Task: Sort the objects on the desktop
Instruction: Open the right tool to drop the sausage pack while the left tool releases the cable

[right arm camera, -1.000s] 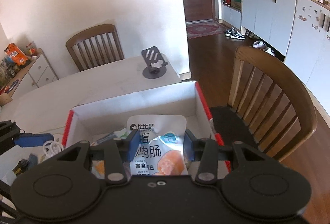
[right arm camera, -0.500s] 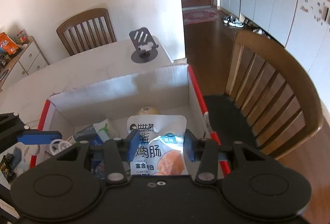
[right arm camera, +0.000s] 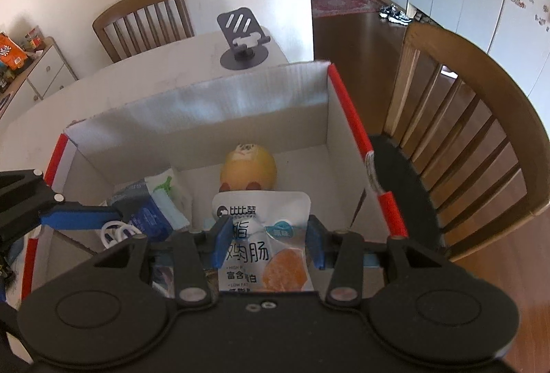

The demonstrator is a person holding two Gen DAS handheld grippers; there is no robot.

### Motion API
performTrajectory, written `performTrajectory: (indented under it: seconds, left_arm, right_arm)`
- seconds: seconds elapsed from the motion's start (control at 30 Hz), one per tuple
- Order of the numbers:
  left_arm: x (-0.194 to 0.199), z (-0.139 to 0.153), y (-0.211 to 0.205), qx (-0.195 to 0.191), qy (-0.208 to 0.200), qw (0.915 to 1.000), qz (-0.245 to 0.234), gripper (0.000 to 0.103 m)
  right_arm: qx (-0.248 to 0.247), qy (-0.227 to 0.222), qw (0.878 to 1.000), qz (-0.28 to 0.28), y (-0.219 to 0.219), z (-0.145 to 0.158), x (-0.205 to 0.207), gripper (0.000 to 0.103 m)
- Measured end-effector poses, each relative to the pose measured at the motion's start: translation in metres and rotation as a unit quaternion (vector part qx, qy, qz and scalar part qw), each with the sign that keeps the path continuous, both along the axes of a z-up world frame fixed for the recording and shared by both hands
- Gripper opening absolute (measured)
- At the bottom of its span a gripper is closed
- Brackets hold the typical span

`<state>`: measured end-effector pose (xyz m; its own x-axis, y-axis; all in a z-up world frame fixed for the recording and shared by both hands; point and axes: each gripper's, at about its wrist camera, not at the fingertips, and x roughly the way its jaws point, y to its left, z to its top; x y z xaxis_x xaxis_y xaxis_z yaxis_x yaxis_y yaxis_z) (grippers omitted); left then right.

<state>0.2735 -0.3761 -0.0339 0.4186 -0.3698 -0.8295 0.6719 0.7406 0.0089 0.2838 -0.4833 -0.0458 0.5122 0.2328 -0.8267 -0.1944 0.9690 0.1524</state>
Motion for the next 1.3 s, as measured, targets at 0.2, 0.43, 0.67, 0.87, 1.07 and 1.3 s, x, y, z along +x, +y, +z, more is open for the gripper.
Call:
performTrajectory:
  seconds: [0.2, 0.43, 0.67, 0.87, 1.07, 1.3]
  left_arm:
    - [0.004, -0.010, -0.003, 0.008, 0.018, 0.9998, 0.001, 0.077]
    - [0.007, -0.015, -0.006, 0.009, 0.027, 0.9996, -0.001, 0.077]
    - [0.006, -0.016, -0.008, 0.012, 0.030, 0.9995, -0.001, 0.079]
    - [0.007, -0.016, -0.005, 0.002, 0.039, 0.9992, 0.003, 0.083]
    - [0.005, -0.013, 0.000, -0.021, 0.046, 0.9986, 0.011, 0.084]
    - [-0.002, -0.005, 0.002, -0.035, 0.037, 0.9986, 0.015, 0.088]
  right_arm:
    - [0.002, 0.012, 1.000, 0.003, 0.000, -0.008, 0.001, 0.040]
    - [0.012, 0.008, 1.000, -0.003, -0.005, -0.008, -0.001, 0.044]
    - [0.027, 0.011, 1.000, 0.001, -0.007, -0.004, -0.004, 0.049]
    - [0.032, 0.013, 0.999, 0.006, -0.004, -0.002, -0.007, 0.065]
    - [0.043, 0.015, 0.999, 0.007, -0.005, 0.000, -0.007, 0.066]
    - [0.051, 0.007, 0.999, 0.008, -0.004, 0.005, -0.013, 0.073]
